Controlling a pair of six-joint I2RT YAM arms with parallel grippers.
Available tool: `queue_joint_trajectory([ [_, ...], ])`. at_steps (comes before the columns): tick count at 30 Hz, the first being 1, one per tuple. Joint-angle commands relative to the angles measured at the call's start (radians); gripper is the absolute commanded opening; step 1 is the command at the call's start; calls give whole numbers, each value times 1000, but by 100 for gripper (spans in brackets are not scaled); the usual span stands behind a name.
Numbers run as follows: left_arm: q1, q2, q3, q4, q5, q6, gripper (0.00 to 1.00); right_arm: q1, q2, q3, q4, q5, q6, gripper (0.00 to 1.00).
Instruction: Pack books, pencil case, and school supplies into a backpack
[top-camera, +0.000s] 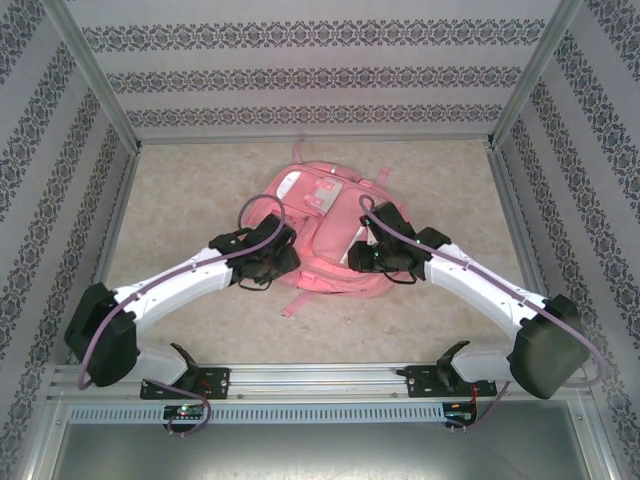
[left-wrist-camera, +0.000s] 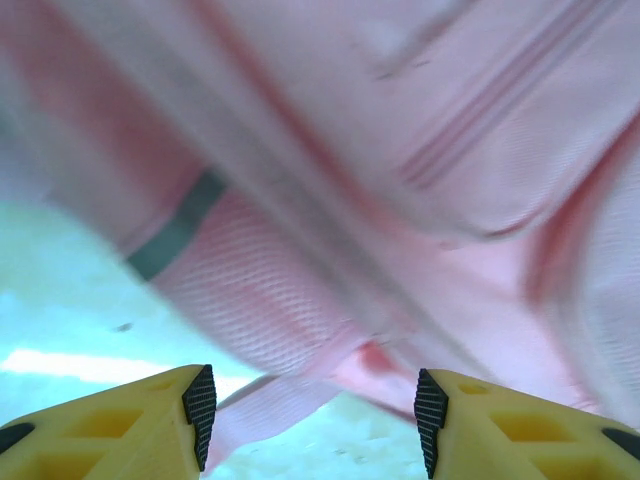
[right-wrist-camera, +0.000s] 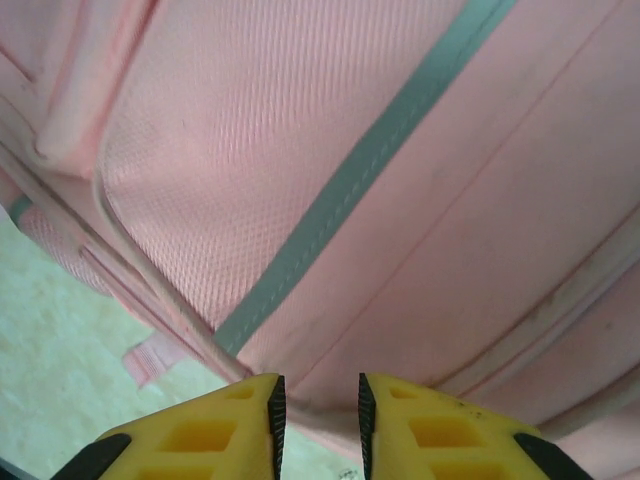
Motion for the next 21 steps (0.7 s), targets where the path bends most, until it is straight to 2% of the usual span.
queue_joint_trajectory([
  [1, -12, -40, -90, -20, -14, -57, 57, 17, -44, -45, 45, 53, 76, 28],
  [13, 24, -9, -283, 405, 30, -135, 59, 113, -32, -54, 53, 102, 97, 28],
  [21, 25, -27, -316, 452, 10, -142, 61, 123, -26, -62, 38, 145, 97, 27],
])
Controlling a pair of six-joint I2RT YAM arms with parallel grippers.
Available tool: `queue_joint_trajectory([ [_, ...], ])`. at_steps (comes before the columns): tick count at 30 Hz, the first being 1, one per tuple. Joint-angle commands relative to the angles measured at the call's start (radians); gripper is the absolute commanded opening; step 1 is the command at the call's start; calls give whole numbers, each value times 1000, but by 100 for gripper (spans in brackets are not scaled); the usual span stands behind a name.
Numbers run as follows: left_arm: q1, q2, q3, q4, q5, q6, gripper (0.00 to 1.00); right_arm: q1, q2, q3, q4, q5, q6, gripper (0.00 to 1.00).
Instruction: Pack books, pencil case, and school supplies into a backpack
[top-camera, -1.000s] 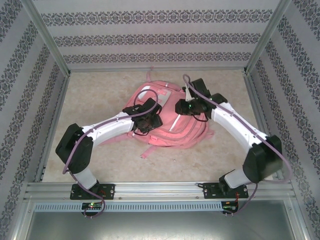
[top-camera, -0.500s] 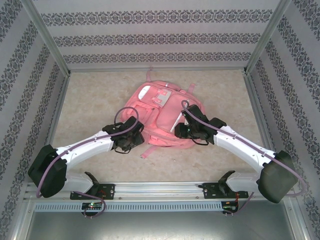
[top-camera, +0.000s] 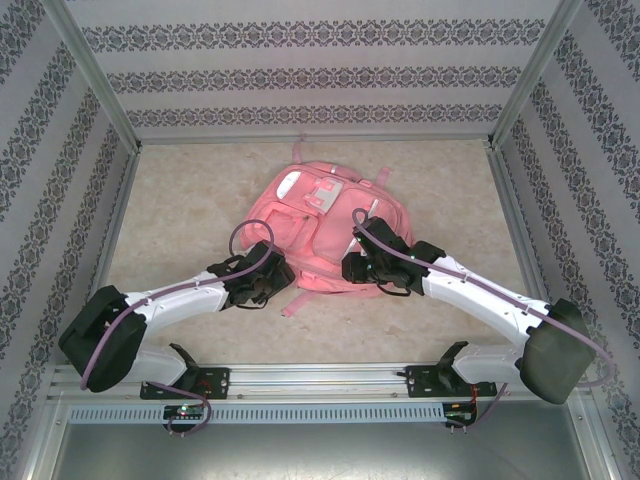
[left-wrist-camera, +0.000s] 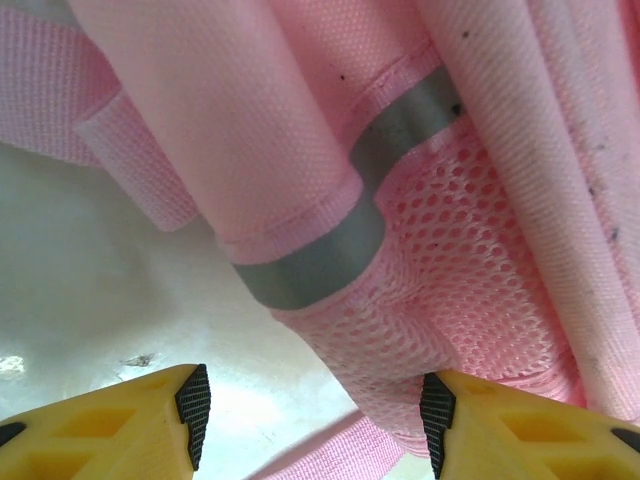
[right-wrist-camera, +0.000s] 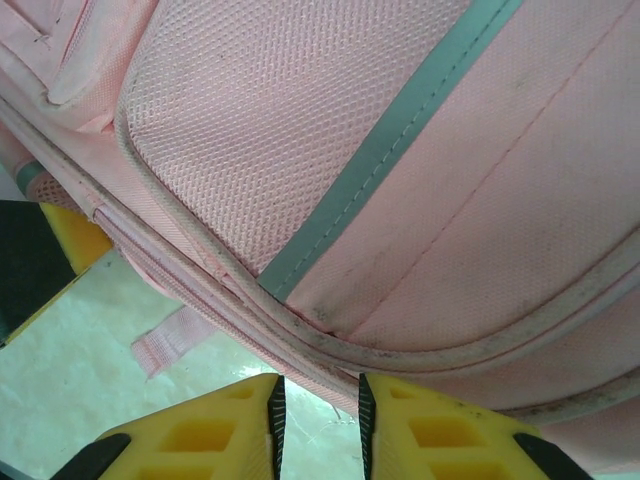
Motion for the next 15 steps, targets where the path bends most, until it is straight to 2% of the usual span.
queue_joint_trajectory([
  [1, 11, -3, -12, 78, -12, -17, 61, 6, 12, -15, -12, 58, 13, 27],
  [7, 22, 85, 11, 129, -9, 5, 57, 8, 5, -26, -2, 52, 10, 27],
  [12, 22, 127, 42, 133, -40, 28, 41, 29, -20, -35, 16, 43, -14, 27],
  [15, 22, 140, 76, 120, -34, 29, 24, 74, -44, -49, 66, 39, -56, 27],
])
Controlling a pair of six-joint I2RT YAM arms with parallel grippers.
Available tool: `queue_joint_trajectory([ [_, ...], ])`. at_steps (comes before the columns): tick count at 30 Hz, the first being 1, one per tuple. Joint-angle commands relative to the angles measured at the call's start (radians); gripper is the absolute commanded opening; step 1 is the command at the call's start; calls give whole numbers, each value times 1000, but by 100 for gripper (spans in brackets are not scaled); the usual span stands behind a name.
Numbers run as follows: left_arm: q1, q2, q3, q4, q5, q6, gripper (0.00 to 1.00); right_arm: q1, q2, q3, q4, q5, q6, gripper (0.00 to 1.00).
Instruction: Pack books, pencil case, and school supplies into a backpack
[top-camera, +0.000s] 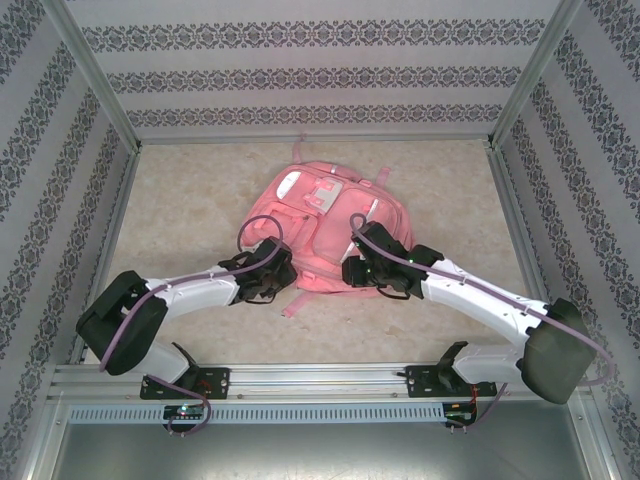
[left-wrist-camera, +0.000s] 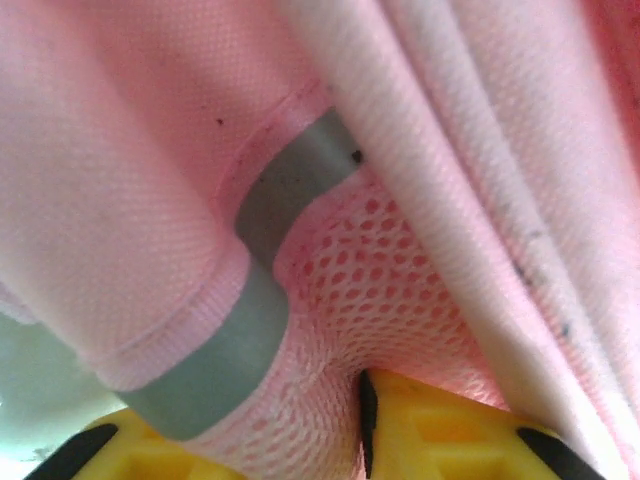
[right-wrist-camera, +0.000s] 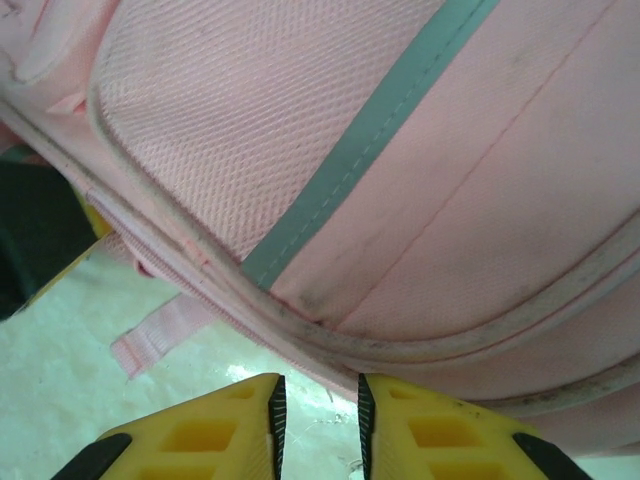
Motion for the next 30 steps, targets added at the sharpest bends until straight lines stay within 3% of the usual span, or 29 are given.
queue_joint_trajectory([
  [1, 15, 19, 52, 1, -31, 12, 20, 57, -44, -28, 67, 32, -61, 27],
  [4, 15, 18, 96, -45, -32, 12, 12, 121, -78, -90, 178, 78, -97, 31],
  [9, 12, 26, 155, -102, -9, -5, 5, 218, -109, -228, 413, 116, -175, 24],
  [17, 12, 29, 234, -174, 0, -23, 4, 359, 68, -219, 532, 212, -314, 21],
  [23, 12, 39, 253, -200, 7, -27, 3, 375, 228, -186, 611, 276, -319, 23],
  [27, 12, 33, 243, -205, 10, -37, 3, 375, 313, -170, 660, 313, -331, 30],
  [30, 12, 22, 238, -215, 8, -41, 3, 374, 368, -162, 693, 372, -344, 31],
])
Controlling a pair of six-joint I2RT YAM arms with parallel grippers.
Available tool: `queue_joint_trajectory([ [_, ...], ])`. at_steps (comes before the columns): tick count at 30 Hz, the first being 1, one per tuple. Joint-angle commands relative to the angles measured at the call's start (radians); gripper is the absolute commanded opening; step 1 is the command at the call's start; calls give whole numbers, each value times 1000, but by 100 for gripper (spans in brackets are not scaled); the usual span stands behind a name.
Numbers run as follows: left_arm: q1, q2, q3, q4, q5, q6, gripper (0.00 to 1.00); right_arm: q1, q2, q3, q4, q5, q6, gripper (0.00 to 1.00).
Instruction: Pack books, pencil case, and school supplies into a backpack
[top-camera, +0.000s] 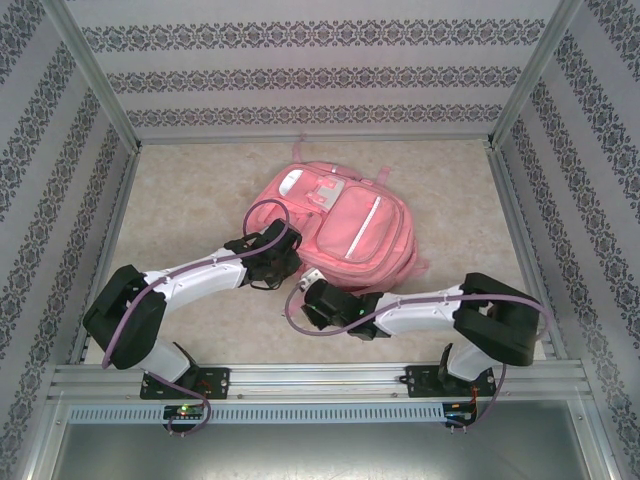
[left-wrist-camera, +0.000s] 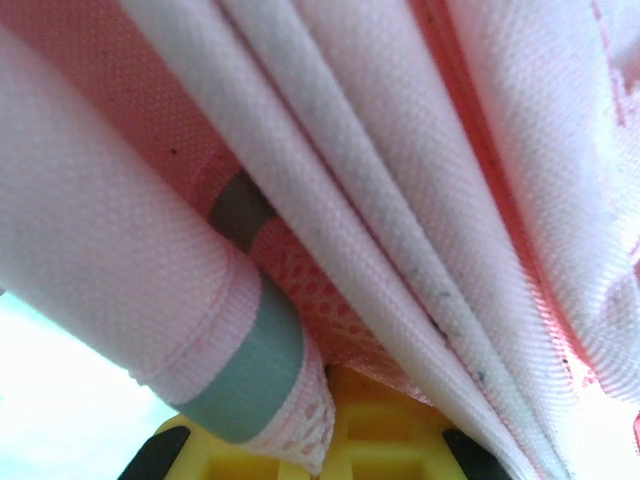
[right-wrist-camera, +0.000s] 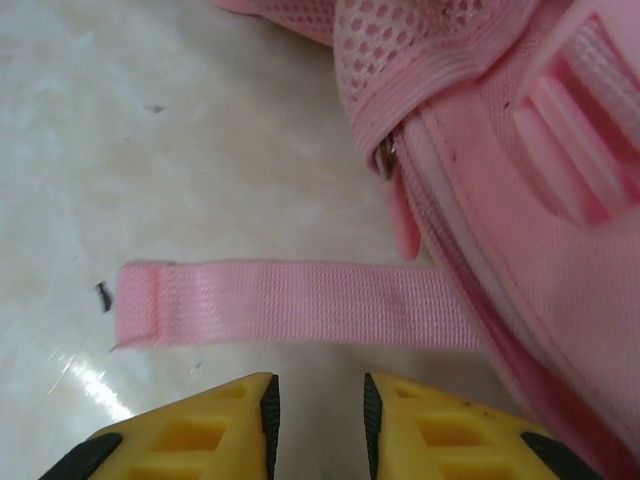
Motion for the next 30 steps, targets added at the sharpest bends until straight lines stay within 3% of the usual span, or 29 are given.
queue_joint_trajectory([
  [1, 12, -20, 24, 15, -1, -21, 3, 2, 46, 27, 87, 98, -33, 30],
  [9, 12, -40, 10, -4, -1, -34, 3, -12, 104, 40, 190, 167, -67, 36],
  [17, 12, -45, 8, -8, 5, -40, 3, -39, 140, 52, 257, 191, -102, 35],
  [25, 10, -45, 5, -8, -2, -47, 3, -50, 130, 72, 257, 171, -101, 9],
  [26, 12, -47, 7, -13, -8, -44, 3, -51, 118, 66, 248, 172, -93, 0],
  [30, 15, -49, 12, -20, -27, -39, 3, -52, 57, 7, 238, 165, -60, 0],
])
